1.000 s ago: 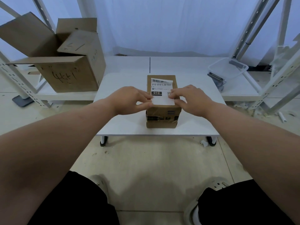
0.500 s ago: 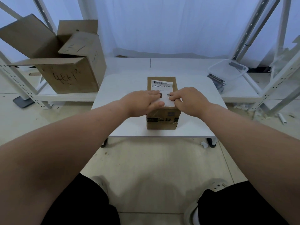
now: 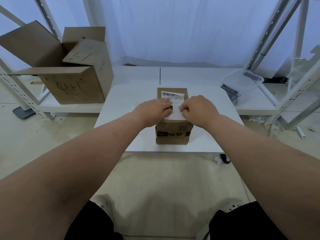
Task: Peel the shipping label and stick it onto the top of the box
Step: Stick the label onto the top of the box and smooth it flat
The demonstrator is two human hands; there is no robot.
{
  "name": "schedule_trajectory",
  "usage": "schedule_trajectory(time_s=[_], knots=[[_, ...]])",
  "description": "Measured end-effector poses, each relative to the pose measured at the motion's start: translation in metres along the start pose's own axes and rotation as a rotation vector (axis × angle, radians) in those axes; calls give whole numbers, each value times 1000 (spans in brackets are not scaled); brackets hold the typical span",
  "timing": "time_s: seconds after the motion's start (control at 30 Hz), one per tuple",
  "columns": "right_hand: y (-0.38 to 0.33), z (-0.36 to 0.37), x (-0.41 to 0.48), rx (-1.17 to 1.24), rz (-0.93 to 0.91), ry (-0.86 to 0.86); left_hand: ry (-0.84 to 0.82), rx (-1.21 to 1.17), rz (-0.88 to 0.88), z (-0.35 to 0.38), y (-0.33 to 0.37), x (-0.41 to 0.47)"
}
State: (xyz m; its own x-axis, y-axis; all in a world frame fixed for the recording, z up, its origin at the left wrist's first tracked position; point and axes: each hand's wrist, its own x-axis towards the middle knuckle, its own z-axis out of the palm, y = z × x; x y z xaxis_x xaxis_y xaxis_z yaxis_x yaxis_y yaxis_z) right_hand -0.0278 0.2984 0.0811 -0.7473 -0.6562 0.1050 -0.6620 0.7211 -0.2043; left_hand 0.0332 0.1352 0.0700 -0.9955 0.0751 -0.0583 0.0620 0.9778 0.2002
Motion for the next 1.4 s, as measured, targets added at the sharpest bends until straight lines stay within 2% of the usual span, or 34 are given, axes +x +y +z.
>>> schedule_trajectory(time_s=[0.13, 0.27, 0.37, 0.47, 0.6, 0.73, 0.8, 0.9, 1.0, 1.1, 1.23, 1.4], knots=[[0, 10, 9, -69, -33, -49, 33, 60, 53, -3, 0, -3], [-2, 13, 16, -33, -48, -154, 119, 13, 83, -1, -5, -1], [-2, 9, 21, -92, -61, -231, 112, 156, -23, 0, -7, 3], [3, 5, 20, -163, -54, -165, 104, 224, -154, -3, -15, 2], [-1, 2, 18, -258, -30, -66, 139, 274, -147, -6, -12, 5], [-10, 7, 18, -183, -20, -109, 126, 184, -96, -7, -4, 5], [-9, 6, 20, -101, 32, -167, 92, 119, -143, -7, -6, 5], [-9, 4, 24, -113, 73, -213, 69, 95, -213, -7, -11, 9], [-7, 1, 23, -104, 119, -139, 85, 93, -257, -9, -14, 10], [-1, -1, 20, -119, 156, -29, 104, 102, -219, -12, -13, 7], [-13, 5, 24, -127, 75, -85, 95, 85, -114, -8, -9, 4], [-11, 4, 25, -127, 101, -130, 72, 72, -214, -7, -19, 6]])
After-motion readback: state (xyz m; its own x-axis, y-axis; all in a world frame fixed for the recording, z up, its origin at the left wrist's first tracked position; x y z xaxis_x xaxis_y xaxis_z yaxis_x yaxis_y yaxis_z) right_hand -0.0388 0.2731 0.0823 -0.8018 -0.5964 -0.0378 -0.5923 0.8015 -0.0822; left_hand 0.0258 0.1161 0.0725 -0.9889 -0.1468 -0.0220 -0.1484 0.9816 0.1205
